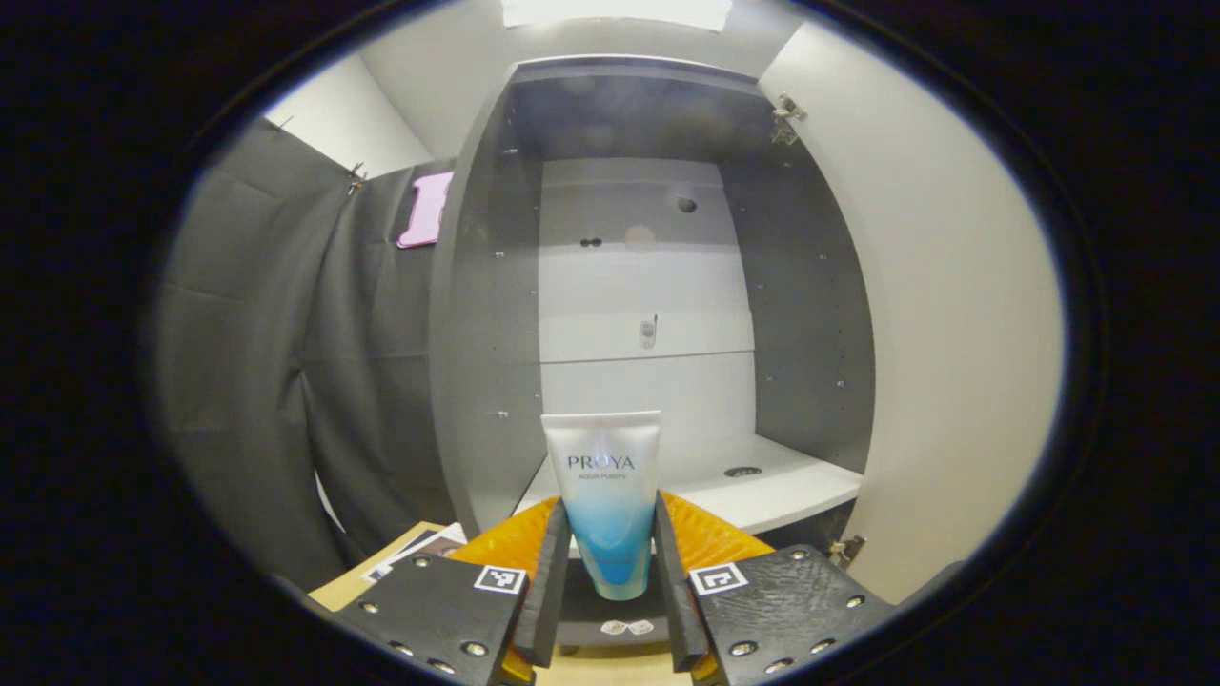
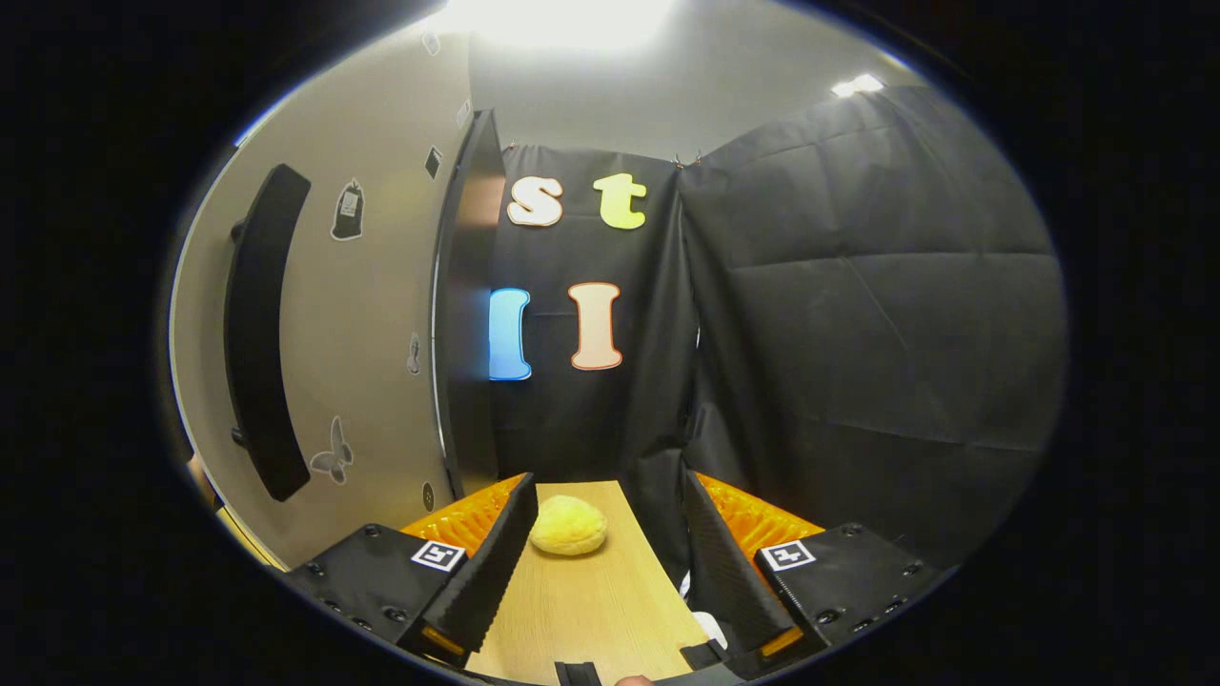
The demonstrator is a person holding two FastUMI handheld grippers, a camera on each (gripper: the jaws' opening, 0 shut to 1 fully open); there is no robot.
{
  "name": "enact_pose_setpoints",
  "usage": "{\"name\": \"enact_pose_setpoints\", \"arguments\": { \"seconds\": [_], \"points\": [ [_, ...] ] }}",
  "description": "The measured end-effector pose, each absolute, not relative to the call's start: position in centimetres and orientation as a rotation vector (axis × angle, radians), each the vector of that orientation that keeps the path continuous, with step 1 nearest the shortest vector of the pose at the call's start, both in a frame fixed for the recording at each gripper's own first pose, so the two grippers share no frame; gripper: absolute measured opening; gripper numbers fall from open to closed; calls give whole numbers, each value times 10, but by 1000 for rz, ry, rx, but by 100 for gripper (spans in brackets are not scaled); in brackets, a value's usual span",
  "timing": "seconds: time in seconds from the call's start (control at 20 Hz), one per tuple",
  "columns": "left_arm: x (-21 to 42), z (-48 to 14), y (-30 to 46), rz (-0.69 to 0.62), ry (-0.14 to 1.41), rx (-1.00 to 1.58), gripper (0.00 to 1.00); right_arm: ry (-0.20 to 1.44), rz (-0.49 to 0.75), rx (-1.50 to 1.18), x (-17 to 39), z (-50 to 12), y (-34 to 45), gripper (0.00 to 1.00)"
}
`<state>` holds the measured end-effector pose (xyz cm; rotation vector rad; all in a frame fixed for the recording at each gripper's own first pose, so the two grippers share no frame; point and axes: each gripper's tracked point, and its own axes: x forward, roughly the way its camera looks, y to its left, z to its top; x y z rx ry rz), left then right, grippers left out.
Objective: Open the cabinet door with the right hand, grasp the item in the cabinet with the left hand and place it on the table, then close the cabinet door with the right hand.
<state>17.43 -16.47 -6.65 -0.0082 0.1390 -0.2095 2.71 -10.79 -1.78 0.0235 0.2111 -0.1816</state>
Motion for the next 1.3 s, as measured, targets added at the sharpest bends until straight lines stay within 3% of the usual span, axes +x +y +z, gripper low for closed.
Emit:
{"name": "enact_pose_setpoints", "arguments": {
  "seconds": [0.65,0.8,0.85,0.95,1.0,1.1,1.25,1.3],
  "points": [
    [73,-136,-144,-99,151,39,46,213,-146,115,27,-42,-129,94],
    [55,-164,-145,-95,184,49,46,206,-129,117,29,-45,-125,98],
    [51,-172,-145,-95,193,56,46,205,-130,112,30,-47,-125,94],
    [42,-189,-146,-97,208,52,46,202,-117,114,32,-49,-120,98],
    [38,-196,-145,-97,211,47,49,199,-112,116,33,-50,-118,94],
    [24,-210,-144,-93,214,43,48,201,-106,109,34,-53,-115,98],
    [5,-239,-147,-94,230,28,48,216,-80,100,39,-59,-106,94],
    [1,-249,-148,-92,242,25,49,219,-74,96,41,-60,-104,98]
  ]
}}
